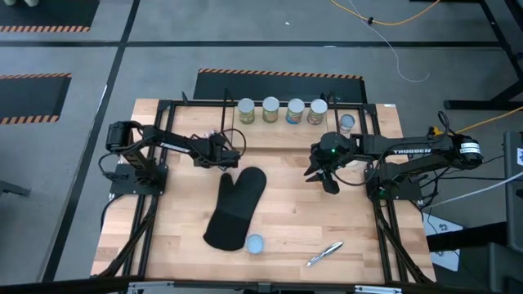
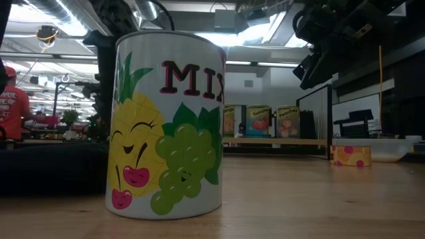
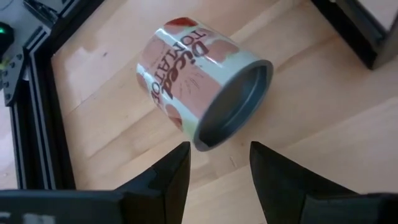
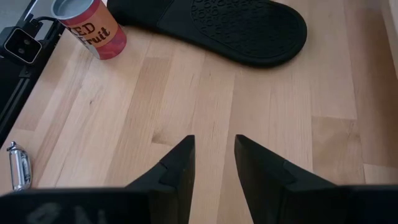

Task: Pick and place cans onto a shelf
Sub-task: Put the small canned tomatoes on the shelf

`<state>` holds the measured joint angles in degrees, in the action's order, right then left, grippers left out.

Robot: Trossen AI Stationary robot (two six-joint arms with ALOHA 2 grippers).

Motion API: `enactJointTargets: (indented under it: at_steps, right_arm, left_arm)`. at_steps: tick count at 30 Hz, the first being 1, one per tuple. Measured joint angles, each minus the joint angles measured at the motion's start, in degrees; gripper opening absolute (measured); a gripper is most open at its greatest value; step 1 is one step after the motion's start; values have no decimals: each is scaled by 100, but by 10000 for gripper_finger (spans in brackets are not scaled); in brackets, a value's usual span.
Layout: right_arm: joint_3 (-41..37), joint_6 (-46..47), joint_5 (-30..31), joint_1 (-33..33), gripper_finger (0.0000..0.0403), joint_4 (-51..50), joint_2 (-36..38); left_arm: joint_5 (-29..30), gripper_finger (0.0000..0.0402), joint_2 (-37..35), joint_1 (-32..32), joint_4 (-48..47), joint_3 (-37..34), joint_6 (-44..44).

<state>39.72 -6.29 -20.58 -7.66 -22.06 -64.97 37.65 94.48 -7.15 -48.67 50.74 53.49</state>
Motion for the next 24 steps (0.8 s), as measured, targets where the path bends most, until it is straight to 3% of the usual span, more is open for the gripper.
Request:
enactJointTargets:
  at_steps: [24]
  right_arm:
    - [0,-2,0,-2,118,0,0]
  left_arm:
    - [371,158,0,-89,-316,0,11]
